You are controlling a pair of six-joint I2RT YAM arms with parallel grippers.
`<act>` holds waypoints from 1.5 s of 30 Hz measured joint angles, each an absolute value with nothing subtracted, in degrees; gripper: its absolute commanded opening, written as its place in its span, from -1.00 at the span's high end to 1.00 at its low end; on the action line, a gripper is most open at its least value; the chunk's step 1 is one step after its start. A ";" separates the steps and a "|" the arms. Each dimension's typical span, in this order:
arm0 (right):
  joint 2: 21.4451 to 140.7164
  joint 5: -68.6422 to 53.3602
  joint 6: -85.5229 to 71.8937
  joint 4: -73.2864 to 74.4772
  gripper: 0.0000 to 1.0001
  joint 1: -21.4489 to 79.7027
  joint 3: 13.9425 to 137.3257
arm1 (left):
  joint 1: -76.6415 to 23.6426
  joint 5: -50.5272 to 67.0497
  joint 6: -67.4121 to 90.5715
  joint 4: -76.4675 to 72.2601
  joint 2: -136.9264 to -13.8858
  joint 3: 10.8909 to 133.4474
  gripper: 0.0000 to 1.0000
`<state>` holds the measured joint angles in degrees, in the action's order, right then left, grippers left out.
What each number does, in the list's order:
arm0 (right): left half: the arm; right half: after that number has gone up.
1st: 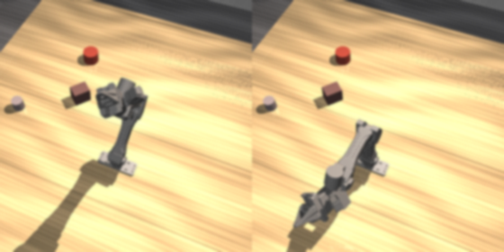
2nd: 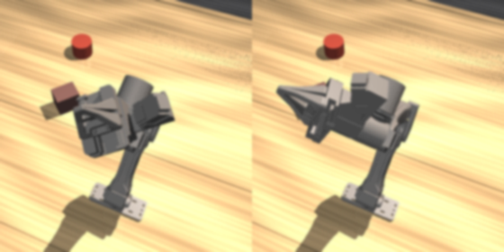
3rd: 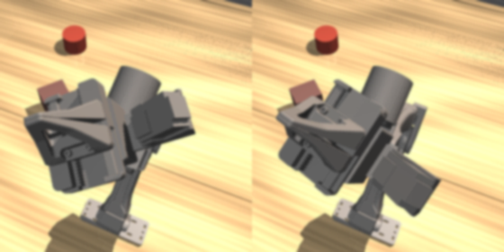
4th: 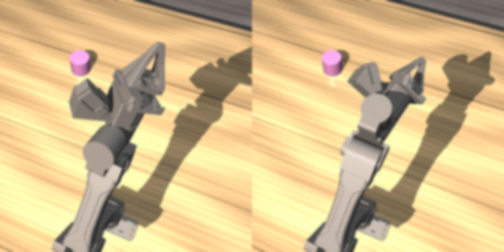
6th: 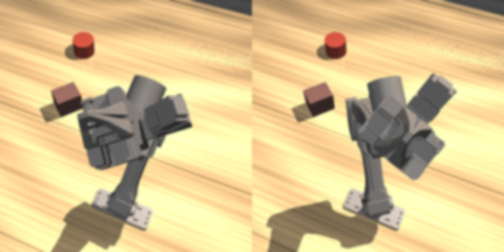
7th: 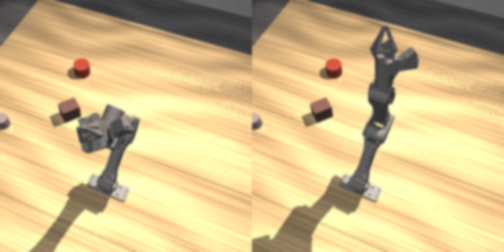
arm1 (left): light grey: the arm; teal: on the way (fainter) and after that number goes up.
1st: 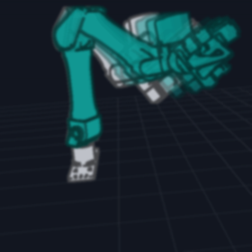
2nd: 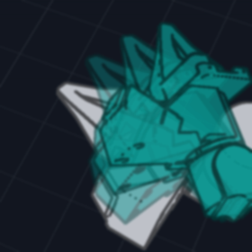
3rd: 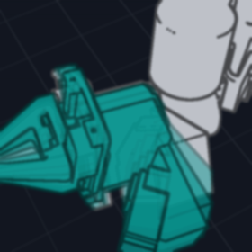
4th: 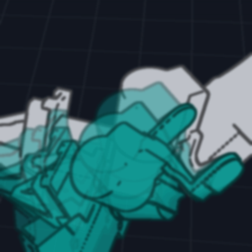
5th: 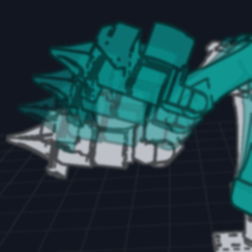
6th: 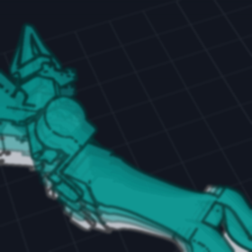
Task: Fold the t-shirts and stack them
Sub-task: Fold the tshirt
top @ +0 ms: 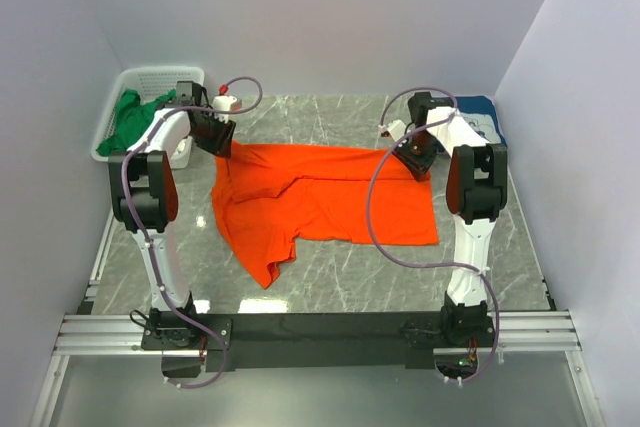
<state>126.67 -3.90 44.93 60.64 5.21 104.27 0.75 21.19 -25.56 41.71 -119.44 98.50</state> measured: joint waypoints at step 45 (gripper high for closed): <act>121.99 -1.15 49.12 59.79 1.00 5.65 97.51 | 0.75 23.35 -27.68 44.03 -115.55 94.80 0.17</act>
